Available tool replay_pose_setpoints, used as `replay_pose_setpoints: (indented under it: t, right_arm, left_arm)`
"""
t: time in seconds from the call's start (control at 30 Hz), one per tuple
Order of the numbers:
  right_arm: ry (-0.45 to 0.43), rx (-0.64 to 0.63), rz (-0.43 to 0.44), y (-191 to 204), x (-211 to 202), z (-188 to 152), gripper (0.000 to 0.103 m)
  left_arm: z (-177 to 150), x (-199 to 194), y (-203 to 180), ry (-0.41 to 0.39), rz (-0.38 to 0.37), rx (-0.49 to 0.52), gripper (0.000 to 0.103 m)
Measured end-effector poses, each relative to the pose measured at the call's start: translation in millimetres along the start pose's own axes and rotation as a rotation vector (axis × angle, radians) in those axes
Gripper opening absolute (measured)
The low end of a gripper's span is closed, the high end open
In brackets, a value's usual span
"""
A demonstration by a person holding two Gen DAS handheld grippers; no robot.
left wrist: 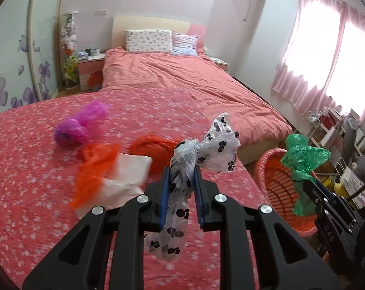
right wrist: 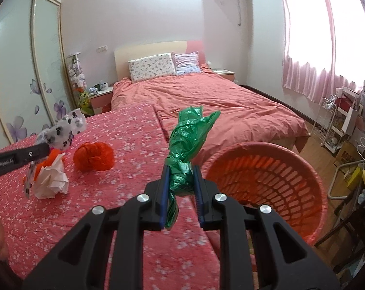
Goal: Collect trash
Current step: 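Carry the dalmatian-print bag in the left tool while the right tool carries the green wrap to the basket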
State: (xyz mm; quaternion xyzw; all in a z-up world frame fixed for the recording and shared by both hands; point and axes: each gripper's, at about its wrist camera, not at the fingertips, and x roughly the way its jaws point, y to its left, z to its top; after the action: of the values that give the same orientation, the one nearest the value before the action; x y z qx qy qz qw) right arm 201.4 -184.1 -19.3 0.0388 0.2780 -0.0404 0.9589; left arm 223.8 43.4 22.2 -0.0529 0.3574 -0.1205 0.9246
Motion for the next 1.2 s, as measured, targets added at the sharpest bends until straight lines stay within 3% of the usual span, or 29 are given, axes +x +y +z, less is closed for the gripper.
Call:
replay_pose_setpoints:
  t: [0.67, 1.2]
  right_arm:
    - [-0.009, 0.133, -0.127, -94.1, -4.6, -19.4, 0.020]
    - [0.000, 0.201, -0.180, -140.3, 8.7, -25.5, 0.020]
  left_arm:
    - [-14.9, 43.0, -99.2, 0.076, -0.171, 0.089, 0.019]
    - [-26.1, 77.3, -164.1, 0.145, -0.262, 0.147, 0.019]
